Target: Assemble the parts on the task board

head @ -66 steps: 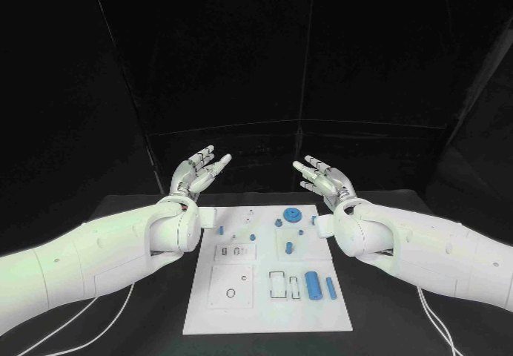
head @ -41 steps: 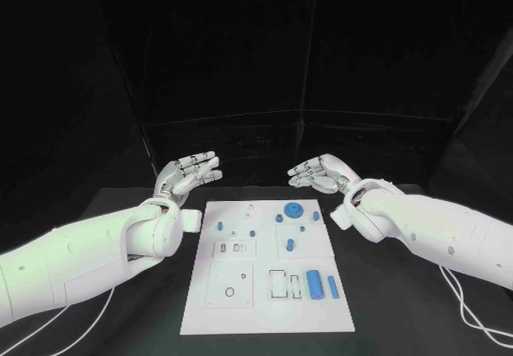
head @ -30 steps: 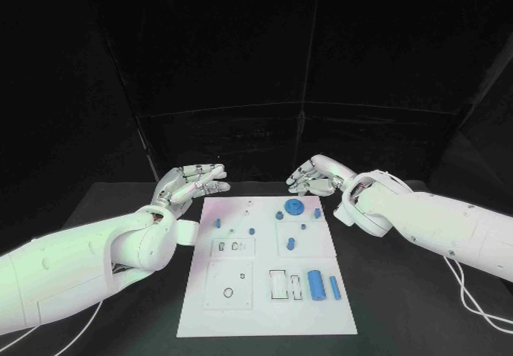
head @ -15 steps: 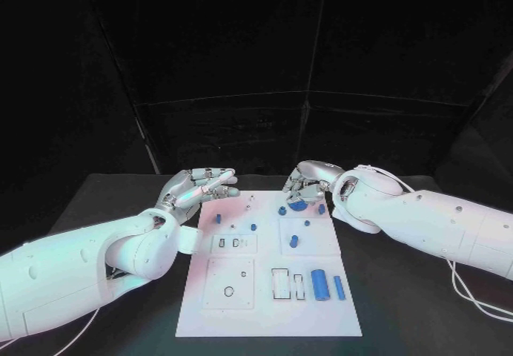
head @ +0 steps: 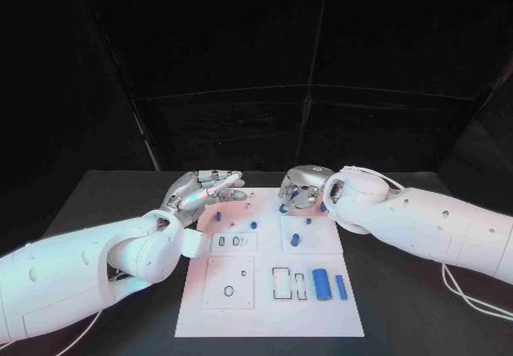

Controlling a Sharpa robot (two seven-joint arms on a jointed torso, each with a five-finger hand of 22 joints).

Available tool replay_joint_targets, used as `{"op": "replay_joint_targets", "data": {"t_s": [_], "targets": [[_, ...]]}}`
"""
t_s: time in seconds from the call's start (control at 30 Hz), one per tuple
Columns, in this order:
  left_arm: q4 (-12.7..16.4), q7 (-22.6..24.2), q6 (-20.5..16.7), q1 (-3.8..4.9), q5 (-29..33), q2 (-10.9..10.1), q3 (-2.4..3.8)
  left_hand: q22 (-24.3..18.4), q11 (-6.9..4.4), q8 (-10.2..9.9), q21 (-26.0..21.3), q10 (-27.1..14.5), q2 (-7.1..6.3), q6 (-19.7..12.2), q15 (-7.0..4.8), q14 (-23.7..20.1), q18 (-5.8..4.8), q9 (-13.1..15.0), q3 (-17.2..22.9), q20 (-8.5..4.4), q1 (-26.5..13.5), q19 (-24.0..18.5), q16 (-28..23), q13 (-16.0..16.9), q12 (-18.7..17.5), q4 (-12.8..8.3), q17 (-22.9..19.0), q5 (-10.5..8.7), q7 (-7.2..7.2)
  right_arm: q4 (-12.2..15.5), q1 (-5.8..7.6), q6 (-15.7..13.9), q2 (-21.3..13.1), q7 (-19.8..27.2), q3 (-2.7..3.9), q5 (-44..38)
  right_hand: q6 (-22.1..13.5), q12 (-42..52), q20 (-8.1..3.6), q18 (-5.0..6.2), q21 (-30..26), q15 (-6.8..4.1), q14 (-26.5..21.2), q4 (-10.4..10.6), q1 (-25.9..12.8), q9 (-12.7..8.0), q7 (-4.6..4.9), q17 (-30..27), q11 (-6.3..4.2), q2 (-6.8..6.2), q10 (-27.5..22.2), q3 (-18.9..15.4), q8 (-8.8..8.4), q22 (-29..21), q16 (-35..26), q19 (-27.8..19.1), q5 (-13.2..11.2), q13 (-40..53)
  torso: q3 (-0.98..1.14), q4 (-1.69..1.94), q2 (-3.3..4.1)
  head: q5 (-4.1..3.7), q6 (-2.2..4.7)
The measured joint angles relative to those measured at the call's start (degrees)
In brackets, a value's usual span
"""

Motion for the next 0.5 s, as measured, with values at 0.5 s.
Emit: {"op": "replay_joint_targets", "data": {"t_s": [0.5], "targets": [[2.2,-0.1,0.1,0.01,-0.1,-0.4,0.01,0.0,-0.01,0.0,0.0,0.4,0.21,0.3,0.00,0.4,0.00,-0.1,0.0,-0.06,-0.2,0.5,0.0,0.0,0.0,-0.3,0.2,0.00,-0.11,-2.1,0.02,3.6,2.0,-2.4,0.01,-1.8,-0.4,0.0,0.19,0.00,0.8,0.21,0.2,0.2,0.0,0.0,0.00,1.2,0.09,0.00,-1.1,0.2,0.00,0.6,1.0,-0.2,0.0,0.0,0.11,0.09,0.62,-0.31,-0.08]]}}
